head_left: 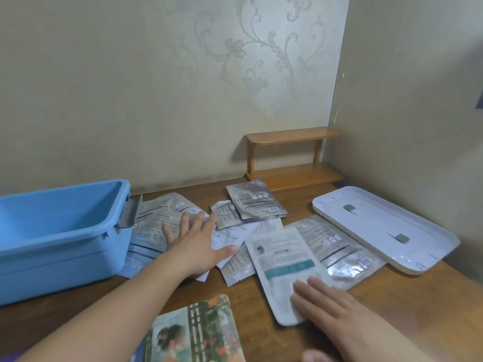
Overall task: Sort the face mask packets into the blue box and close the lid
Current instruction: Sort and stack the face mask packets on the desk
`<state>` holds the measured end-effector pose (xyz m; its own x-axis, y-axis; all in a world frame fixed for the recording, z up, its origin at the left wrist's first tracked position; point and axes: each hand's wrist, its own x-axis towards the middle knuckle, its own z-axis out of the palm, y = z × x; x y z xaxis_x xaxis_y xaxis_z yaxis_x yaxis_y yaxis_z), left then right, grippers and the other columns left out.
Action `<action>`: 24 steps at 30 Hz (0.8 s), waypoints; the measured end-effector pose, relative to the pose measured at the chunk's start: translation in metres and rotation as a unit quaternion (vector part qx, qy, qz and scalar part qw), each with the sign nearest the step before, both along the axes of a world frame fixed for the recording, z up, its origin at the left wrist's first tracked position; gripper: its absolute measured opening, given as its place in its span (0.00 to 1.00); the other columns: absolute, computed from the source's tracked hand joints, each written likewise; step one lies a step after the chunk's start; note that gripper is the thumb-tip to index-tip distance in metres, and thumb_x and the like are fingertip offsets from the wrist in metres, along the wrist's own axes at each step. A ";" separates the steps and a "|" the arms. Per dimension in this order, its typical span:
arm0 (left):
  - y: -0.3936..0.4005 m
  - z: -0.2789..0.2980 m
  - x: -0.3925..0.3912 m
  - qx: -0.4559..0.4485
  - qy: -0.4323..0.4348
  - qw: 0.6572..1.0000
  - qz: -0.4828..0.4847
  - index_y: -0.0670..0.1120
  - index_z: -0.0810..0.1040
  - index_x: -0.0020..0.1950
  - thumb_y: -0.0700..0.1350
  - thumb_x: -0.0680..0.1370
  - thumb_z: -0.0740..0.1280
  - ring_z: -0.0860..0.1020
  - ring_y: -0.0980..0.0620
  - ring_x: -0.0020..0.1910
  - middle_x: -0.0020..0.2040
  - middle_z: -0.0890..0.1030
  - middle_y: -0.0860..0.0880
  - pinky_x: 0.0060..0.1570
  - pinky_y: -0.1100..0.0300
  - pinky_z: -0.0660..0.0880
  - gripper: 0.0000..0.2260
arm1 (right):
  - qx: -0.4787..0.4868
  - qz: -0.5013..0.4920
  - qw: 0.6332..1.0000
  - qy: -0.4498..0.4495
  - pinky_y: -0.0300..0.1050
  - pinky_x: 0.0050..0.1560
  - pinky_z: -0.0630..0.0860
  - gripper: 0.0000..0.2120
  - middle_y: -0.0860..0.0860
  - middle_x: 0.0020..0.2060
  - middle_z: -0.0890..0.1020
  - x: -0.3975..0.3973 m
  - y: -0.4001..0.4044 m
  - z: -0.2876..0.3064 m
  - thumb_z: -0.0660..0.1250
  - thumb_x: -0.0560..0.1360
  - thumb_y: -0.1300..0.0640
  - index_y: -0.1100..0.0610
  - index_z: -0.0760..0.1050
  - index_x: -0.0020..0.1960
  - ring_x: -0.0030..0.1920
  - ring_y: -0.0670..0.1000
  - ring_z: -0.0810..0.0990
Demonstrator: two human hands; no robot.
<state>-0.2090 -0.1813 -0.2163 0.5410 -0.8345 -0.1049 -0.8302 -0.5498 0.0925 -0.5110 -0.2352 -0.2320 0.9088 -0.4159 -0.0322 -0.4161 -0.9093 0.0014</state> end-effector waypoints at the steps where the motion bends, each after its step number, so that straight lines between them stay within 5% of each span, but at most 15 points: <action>1: -0.001 -0.002 -0.003 -0.019 -0.009 1.000 -0.011 0.61 0.36 0.78 0.75 0.74 0.53 0.33 0.44 0.78 0.81 0.38 0.52 0.68 0.31 0.32 0.41 | 0.002 0.007 1.000 0.011 0.40 0.73 0.56 0.32 0.42 0.74 0.67 -0.015 0.009 -0.009 0.45 0.79 0.32 0.46 0.54 0.78 0.75 0.49 0.61; 6: -0.001 0.004 -0.021 -0.099 -0.039 0.983 -0.147 0.63 0.52 0.78 0.58 0.81 0.61 0.41 0.48 0.79 0.81 0.47 0.53 0.75 0.39 0.41 0.28 | -0.075 0.062 0.994 -0.056 0.44 0.71 0.53 0.26 0.45 0.73 0.69 -0.073 0.045 -0.045 0.53 0.79 0.37 0.47 0.66 0.73 0.73 0.50 0.64; 9: 0.007 0.014 -0.042 -0.109 -0.056 0.934 -0.336 0.62 0.62 0.76 0.52 0.81 0.64 0.50 0.51 0.79 0.79 0.58 0.55 0.76 0.45 0.47 0.24 | -0.114 0.063 0.987 -0.089 0.46 0.71 0.54 0.25 0.47 0.74 0.68 -0.080 0.053 -0.045 0.53 0.79 0.40 0.48 0.66 0.73 0.73 0.52 0.63; 12: 0.017 0.022 -0.068 -0.024 -0.087 0.876 -0.474 0.66 0.62 0.75 0.49 0.82 0.63 0.48 0.53 0.78 0.79 0.56 0.60 0.76 0.50 0.47 0.24 | -0.121 0.069 0.981 -0.132 0.46 0.71 0.54 0.25 0.48 0.71 0.72 -0.080 0.059 -0.045 0.55 0.77 0.42 0.49 0.67 0.71 0.72 0.52 0.64; 16: 0.020 0.026 -0.090 0.017 -0.136 0.845 -0.517 0.69 0.59 0.74 0.47 0.82 0.62 0.47 0.52 0.79 0.79 0.54 0.61 0.76 0.46 0.47 0.26 | -0.069 0.082 0.984 -0.141 0.41 0.70 0.56 0.23 0.44 0.69 0.74 -0.087 0.062 -0.037 0.56 0.76 0.41 0.46 0.69 0.69 0.72 0.48 0.65; 21: 0.027 0.031 -0.100 0.091 -0.161 0.840 -0.510 0.69 0.52 0.76 0.33 0.78 0.62 0.44 0.52 0.79 0.79 0.54 0.60 0.76 0.43 0.45 0.39 | -0.040 0.080 0.976 -0.201 0.40 0.65 0.65 0.18 0.40 0.66 0.76 -0.098 0.074 -0.022 0.65 0.73 0.44 0.44 0.78 0.62 0.69 0.43 0.70; 24: 0.033 0.035 -0.107 0.113 -0.164 0.835 -0.514 0.67 0.51 0.77 0.33 0.78 0.63 0.45 0.53 0.79 0.80 0.53 0.61 0.76 0.43 0.44 0.40 | -0.039 -0.002 0.968 -0.248 0.33 0.64 0.68 0.14 0.37 0.54 0.83 -0.093 0.067 -0.037 0.65 0.75 0.46 0.45 0.81 0.59 0.57 0.37 0.80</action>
<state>-0.3157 -0.1484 -0.1813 -0.4179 -0.8545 -0.3086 -0.8346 0.4953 -0.2412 -0.6042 -0.1683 -0.2686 0.8024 -0.4036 0.4396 -0.3874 -0.9126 -0.1306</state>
